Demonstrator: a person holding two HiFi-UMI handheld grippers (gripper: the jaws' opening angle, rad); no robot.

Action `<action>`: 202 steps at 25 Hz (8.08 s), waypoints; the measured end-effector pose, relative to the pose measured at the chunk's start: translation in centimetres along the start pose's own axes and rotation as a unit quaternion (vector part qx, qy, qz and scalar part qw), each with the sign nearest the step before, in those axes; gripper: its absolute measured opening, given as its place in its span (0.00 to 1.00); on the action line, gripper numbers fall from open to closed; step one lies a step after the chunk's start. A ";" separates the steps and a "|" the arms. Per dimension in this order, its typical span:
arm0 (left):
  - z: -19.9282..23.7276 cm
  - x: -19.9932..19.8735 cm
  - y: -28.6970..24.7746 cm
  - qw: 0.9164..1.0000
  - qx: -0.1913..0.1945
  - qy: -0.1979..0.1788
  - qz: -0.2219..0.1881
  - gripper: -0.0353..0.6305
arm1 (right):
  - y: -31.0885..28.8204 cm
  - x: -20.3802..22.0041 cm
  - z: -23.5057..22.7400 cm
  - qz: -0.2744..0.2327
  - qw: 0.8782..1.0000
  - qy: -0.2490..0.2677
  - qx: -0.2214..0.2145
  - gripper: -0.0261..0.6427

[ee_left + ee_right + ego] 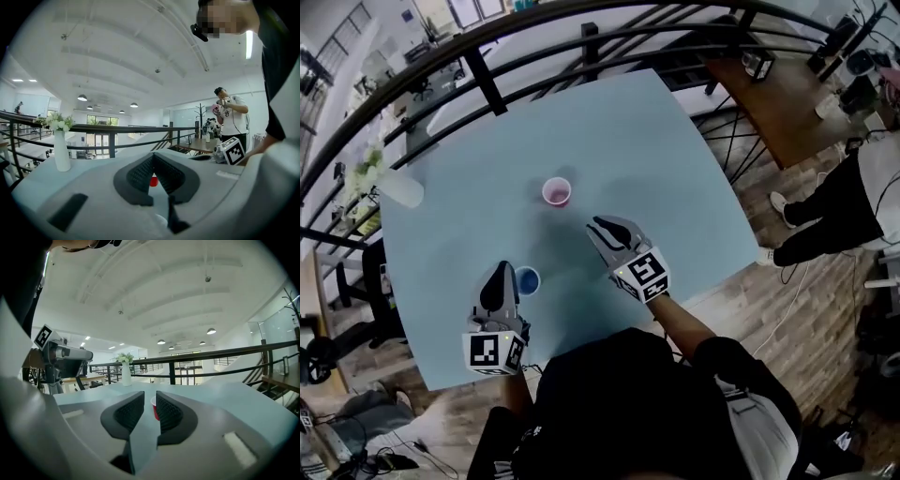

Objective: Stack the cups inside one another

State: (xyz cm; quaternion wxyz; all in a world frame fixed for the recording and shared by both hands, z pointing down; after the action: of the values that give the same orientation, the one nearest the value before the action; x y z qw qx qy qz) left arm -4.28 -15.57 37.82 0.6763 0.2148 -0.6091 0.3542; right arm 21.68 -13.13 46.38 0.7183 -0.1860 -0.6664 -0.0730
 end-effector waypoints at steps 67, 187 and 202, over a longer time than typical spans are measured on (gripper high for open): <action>2.4 1.3 3.8 0.983 -0.182 0.023 0.011 0.04 | -14.8 4.3 -3.9 0.027 0.993 0.063 -0.099 0.55; 5.7 3.7 18.7 0.985 -0.163 0.038 -0.035 0.04 | -6.7 -0.4 17.9 -0.038 0.987 0.053 -0.148 0.26; 3.9 2.6 11.1 0.999 -0.030 0.019 -0.036 0.04 | 0.4 -4.0 13.4 -0.075 0.996 -0.006 -0.053 0.05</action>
State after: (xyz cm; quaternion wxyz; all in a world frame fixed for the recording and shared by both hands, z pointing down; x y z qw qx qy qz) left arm -15.10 -10.54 39.41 0.7061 0.2095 -0.5985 0.3151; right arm 8.90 -8.44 42.97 0.6961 -0.1736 -0.6777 -0.1612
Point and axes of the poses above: the fingertips, and each gripper's own axes: y backward along the fingers, z to its left, x out of its underside, the point moved 8 cm from there along y, backward along the fingers, and after that the axes turned 7 degrees about y, right-handed, at the moved point
